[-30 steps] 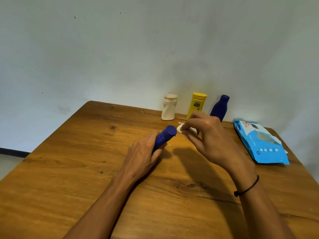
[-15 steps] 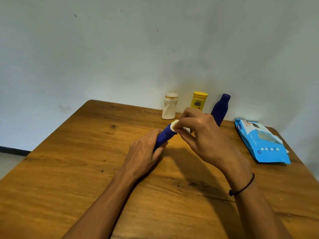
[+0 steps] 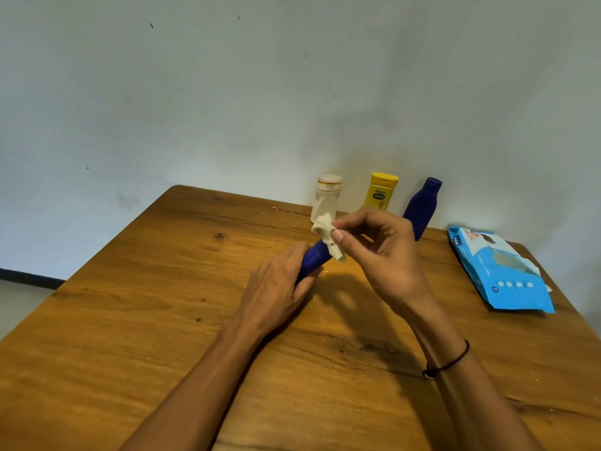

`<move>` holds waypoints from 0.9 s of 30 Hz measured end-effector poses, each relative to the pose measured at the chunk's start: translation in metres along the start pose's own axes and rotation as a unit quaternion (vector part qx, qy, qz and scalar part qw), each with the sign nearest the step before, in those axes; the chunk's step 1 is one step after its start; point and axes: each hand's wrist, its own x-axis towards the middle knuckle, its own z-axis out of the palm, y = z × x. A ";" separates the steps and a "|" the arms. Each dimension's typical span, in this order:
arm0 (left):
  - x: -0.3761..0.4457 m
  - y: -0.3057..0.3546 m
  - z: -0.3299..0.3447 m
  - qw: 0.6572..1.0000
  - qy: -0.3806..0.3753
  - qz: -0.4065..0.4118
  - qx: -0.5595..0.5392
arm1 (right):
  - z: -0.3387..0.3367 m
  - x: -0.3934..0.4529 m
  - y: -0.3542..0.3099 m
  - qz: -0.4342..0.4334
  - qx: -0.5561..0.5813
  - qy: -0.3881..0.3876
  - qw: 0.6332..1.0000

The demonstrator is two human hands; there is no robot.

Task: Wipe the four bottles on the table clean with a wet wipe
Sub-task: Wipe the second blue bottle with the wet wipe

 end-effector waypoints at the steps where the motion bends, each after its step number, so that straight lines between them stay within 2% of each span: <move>1: 0.000 0.000 0.000 1.000 -0.001 -0.002 0.002 | -0.001 0.000 0.002 -0.017 -0.065 -0.010 0.998; 4: 0.000 -0.001 0.000 1.000 -0.003 -0.013 -0.006 | -0.006 0.001 0.002 -0.084 -0.214 -0.027 0.973; 9: 0.000 -0.001 0.000 1.000 -0.011 -0.025 -0.013 | -0.025 0.004 -0.007 -0.112 -0.255 -0.124 0.952; 13: 0.000 0.000 0.001 0.999 -0.019 -0.023 -0.011 | -0.024 0.001 -0.010 -0.123 -0.282 -0.135 0.942; 18: 0.000 0.002 0.000 1.000 -0.012 -0.013 -0.009 | -0.011 0.001 -0.004 -0.123 -0.244 -0.079 0.959; 22: 0.000 0.003 0.002 1.000 -0.004 0.007 0.007 | -0.004 0.002 0.009 -0.101 -0.291 -0.003 0.951; 27: -0.001 -0.007 -0.001 0.995 0.014 -0.010 -0.096 | -0.006 0.003 0.038 0.024 -0.169 0.070 0.983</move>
